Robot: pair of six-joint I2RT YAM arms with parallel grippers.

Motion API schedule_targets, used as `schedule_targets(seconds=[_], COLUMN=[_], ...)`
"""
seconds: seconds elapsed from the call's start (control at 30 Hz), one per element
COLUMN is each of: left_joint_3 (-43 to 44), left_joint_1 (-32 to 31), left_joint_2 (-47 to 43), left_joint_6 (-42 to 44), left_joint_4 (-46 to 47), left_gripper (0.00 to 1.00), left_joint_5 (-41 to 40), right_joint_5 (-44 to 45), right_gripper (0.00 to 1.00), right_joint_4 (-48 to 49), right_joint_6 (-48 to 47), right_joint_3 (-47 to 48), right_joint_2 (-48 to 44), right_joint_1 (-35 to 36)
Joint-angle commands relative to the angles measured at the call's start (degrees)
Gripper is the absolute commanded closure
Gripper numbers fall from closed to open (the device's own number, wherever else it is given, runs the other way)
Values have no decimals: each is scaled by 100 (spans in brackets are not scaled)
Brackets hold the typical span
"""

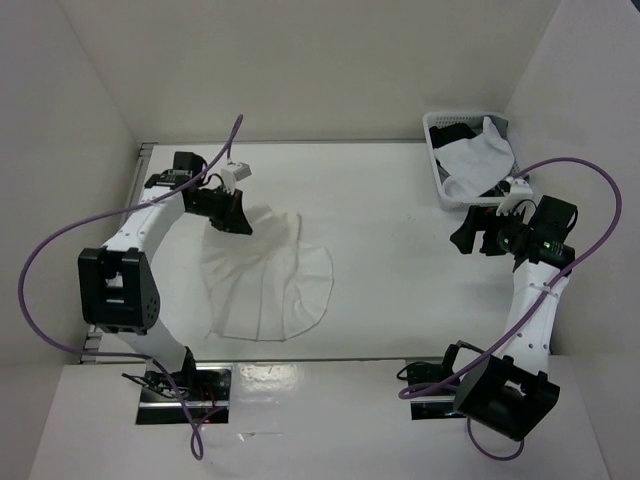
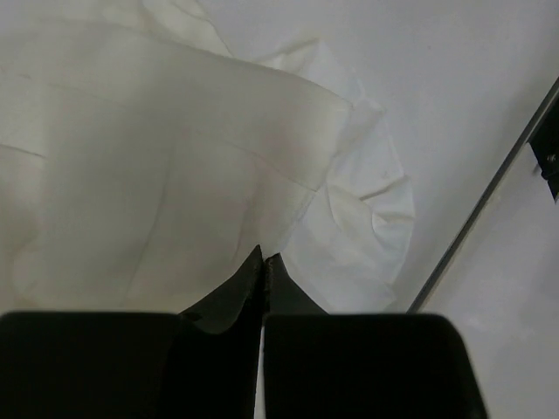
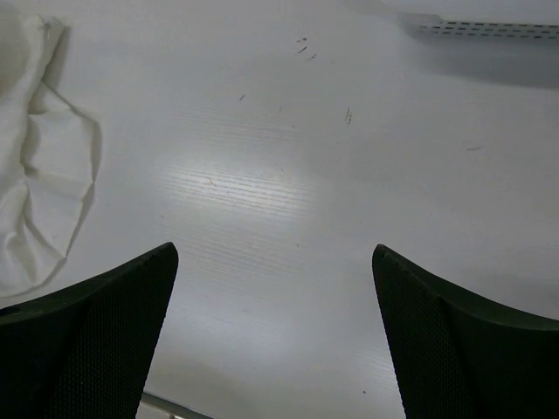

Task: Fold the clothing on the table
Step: Flatten the skirt out

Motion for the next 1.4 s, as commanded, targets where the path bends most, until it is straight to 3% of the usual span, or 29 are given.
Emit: schedule_targets(seconds=[0.0,0.2,0.3,0.37,0.53,0.6,0.63,0.7,0.8,0.9,0.97,1.1,1.17,1.27,1.37], left_joint_3=[-219,-360,95,622,3660,4697,5660,6474,7172,6745,6130,3604,2826,1614,1066], left_joint_1=[22,93,-407,-1118,-3104,-3878,-4167,-4293,-4293,-4084,-3480,-2318,-1914,-1509,-1149], left_joint_2=[586,755,755,807,1360,1694,1861,1924,1731,1196,1011,492,386,612,1298], left_joint_6=[313,76,-152,-214,-144,-74,-74,-4,137,137,137,-108,-109,-109,-31], left_joint_4=[92,408,461,321,-800,-1459,-1655,-2102,-2263,-2202,-1879,-1035,-577,-120,-119], left_gripper=[100,100,100,100,100,100,100,100,100,100,100,100,100,100,100], left_joint_5=[171,-486,-1076,-1278,-1736,-1456,-1237,-693,-497,-497,-191,277,181,-48,-48], right_joint_5=[-91,-91,-91,-91,-31,-30,-30,-30,-30,-30,-30,-30,-30,-82,-144], right_gripper=[5,5,5,5,5,6,6,6,6,6,6,6,6,6,6], right_joint_4=[177,177,247,248,301,301,301,301,301,301,301,301,301,301,187], right_joint_6=[-9,-62,-62,-9,-9,-9,43,44,44,44,44,44,44,-18,-70], right_joint_3=[-8,-8,-77,-78,-78,-78,-78,-78,-78,-78,-78,-78,-78,-78,53], right_joint_2=[34,87,87,87,34,-19,-19,-19,-19,-19,34,34,86,166,420], right_joint_1=[30,30,30,30,30,30,30,30,30,30,30,30,30,30,30])
